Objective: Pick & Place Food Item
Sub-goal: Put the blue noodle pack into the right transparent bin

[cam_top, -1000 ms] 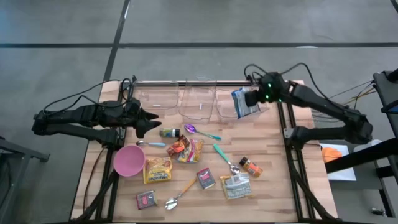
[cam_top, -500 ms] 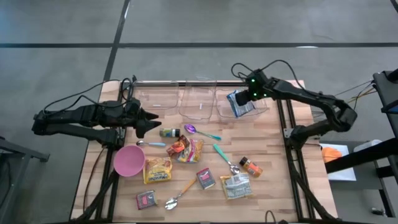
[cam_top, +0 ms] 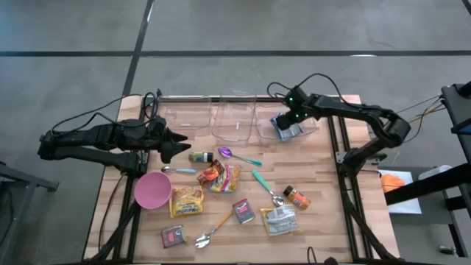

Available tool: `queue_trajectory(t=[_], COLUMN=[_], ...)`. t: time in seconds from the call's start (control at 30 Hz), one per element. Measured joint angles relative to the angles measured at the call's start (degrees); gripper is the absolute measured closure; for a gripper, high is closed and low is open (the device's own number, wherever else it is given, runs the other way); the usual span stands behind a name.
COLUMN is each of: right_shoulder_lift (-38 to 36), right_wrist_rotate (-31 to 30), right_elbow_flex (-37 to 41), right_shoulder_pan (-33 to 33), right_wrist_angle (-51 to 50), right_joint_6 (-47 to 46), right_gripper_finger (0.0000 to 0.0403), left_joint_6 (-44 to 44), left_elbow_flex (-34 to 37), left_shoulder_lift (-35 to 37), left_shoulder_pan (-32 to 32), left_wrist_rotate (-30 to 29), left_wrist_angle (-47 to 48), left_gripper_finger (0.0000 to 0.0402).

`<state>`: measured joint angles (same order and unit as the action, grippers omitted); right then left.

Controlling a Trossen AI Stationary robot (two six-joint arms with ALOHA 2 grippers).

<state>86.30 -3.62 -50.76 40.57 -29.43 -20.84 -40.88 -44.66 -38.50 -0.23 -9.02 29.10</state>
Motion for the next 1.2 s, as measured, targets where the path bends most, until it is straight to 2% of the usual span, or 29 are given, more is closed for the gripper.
queue_trajectory(t=[0.37, 0.77, 0.87, 1.2], right_shoulder_lift=[0.4, 0.4, 0.4, 0.4], right_wrist_rotate=[-4.3, -4.4, -4.1, -4.1], right_elbow_flex=[1.9, 1.9, 1.9, 1.9], right_shoulder_pan=[-0.3, -0.3, -0.3, -0.3], right_wrist_angle=[-0.3, -0.4, -0.4, -0.8], right_joint_6=[3.0, 4.8, 4.9, 5.0], right_gripper_finger=[0.0388, 0.0384, 0.0362, 0.0253], left_joint_6=[0.0, 0.0, -0.1, -0.1], left_elbow_flex=[0.0, 0.0, 0.0, 0.0], left_shoulder_lift=[0.0, 0.0, 0.0, 0.0], left_shoulder_pan=[0.0, 0.0, 0.0, 0.0], left_wrist_rotate=[-0.2, -0.2, -0.2, -0.2], left_wrist_angle=[0.5, 0.5, 0.5, 0.5], left_gripper_finger=[0.0112, 0.0112, 0.0112, 0.0112])
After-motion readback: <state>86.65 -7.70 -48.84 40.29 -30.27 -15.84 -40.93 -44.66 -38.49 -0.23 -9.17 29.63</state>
